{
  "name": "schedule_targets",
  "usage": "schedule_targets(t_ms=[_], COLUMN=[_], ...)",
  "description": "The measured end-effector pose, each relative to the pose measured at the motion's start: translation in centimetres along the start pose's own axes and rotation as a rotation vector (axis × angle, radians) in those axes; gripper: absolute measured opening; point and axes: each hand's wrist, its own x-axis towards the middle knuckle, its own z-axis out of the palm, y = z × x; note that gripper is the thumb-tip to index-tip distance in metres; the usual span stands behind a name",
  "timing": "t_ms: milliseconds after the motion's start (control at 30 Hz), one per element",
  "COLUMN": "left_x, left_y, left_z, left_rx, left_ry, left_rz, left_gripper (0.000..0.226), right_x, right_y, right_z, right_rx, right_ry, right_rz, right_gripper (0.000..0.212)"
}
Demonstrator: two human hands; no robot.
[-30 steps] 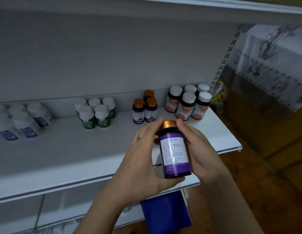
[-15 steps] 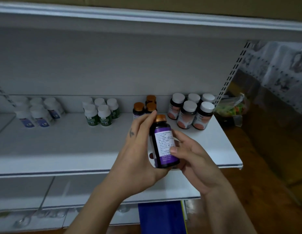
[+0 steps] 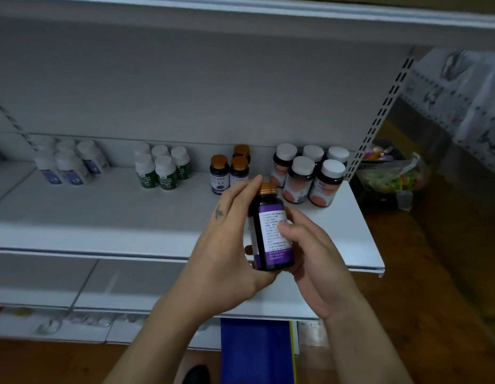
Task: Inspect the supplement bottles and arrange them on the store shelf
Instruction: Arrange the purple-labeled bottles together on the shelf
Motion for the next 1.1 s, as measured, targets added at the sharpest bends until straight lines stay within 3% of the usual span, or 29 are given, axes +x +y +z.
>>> schedule_targets(t_ms=[533,933,1100], left_x=[-1.2,-0.5,-0.1], left_y=[1.5,0.0,0.2], left_z=[1.8,1.7,1.4], left_rx=[0.019,0.065,0.144], left_ry=[-0.032,-0.099,-0.165], left_rz=[-0.105,-0.069,-0.042], left_gripper=[0.119,0.117,0.125], right_x=[-0.8,-0.1,-0.4], right_y=[1.7,1.9,1.7], right_z=[-4.6,-3.3,-3.3], right_rx=[0.271,0.256,0.204], right_ry=[-0.221,-0.089,-0.050], right_rz=[0.118,0.138,0.119], right_gripper=[0.066,0.041,0.043])
